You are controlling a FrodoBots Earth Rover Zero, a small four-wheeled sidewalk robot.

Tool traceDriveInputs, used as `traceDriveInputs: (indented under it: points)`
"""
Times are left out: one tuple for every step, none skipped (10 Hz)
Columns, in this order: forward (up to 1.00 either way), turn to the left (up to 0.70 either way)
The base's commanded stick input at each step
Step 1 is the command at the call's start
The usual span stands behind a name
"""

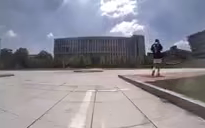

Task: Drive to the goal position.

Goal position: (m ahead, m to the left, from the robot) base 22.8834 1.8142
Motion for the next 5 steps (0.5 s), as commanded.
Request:
traceDriveInputs:
  points:
    - [0.5,0.0]
    - [0.5,-0.05]
    - [0.5,-0.18]
    - [0.5,-0.06]
    - [0.5,0.0]
